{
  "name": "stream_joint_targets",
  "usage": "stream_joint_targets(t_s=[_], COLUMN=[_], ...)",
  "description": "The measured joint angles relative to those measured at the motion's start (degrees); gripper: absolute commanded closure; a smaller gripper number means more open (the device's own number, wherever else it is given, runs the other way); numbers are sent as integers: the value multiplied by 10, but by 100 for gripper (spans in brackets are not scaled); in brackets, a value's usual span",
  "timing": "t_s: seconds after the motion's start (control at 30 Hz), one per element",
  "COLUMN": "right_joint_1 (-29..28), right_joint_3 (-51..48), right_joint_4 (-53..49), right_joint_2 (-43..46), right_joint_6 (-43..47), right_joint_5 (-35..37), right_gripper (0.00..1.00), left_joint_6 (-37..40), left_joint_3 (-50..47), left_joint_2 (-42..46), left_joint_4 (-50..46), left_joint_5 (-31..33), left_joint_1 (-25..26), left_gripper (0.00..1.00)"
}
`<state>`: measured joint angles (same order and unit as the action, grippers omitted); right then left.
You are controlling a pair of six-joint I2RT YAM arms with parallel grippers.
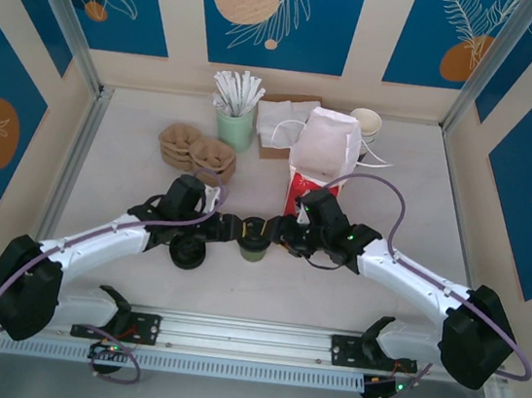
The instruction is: Pack the takeout coffee
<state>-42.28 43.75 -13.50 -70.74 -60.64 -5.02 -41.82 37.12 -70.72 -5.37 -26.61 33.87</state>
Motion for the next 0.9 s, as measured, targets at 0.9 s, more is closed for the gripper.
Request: stream_joint_targets(t_s=[0.9], right_joint_1=[-2], right_joint_3=[5], right_joint_4=[-11], right_joint_2=[-22], right_joint_6=[0], right_joint_5=[19], right_gripper=[61], left_joint_6=[-1], left_joint_3=[-8], left_joint_2=[-30], left_joint_4=[65], left_joint_5=[-30], left_joint_1=[0], left_gripper=[53])
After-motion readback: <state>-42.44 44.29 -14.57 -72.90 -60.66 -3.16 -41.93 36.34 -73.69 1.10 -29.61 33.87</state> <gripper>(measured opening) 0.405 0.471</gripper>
